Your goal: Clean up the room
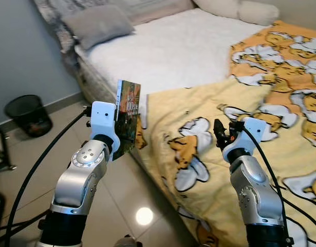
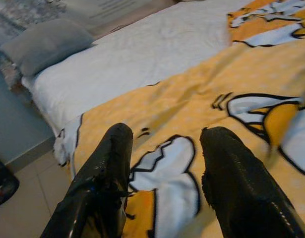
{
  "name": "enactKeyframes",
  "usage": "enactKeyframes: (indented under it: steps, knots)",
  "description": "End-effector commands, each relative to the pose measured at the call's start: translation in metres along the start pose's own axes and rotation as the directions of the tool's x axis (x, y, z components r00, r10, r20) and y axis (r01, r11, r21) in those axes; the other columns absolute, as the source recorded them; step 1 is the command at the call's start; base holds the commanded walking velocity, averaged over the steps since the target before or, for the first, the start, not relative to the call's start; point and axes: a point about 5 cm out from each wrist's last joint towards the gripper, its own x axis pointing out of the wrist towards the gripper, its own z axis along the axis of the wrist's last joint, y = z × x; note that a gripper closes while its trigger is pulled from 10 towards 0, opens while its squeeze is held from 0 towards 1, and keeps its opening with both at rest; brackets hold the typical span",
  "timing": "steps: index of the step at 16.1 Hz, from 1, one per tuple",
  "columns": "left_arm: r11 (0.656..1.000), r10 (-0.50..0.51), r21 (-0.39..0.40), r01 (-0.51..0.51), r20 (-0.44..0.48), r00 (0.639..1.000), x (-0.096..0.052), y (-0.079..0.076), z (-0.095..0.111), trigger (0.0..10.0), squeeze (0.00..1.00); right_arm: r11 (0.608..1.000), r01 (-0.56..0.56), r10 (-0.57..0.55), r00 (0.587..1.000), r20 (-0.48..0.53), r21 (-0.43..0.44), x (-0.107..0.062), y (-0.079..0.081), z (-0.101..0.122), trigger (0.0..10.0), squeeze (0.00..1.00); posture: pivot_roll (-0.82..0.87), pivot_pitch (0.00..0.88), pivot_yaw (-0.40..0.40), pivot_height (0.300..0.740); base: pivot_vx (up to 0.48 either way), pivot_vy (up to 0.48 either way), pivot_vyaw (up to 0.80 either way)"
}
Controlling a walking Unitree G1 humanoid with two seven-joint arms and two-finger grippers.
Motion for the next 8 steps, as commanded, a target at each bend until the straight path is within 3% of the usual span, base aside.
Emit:
enactKeyframes:
  steps: [1,8]
  knots:
    - [0.999,0.032,0.016,-0.033,0.059,0.998,-0.001,0.0091,0.0133,10.0,0.0,1.0,-0.018,0.018,1.0,-0.018,0.004,0.0003,0.0063,-0.0035,10.0,0.0,0.03,0.0,0.05,0.74,0.0,0.277,0.0]
    - [0.999,0.028,0.017,-0.029,0.071,0.997,-0.0011,0.0083,0.0139,10.0,0.0,0.999,-0.039,0.039,0.998,-0.045,0.011,0.0004,0.0119,-0.0065,10.0,0.0,0.02,0.0,0.046,0.74,0.0,0.0,0.0]
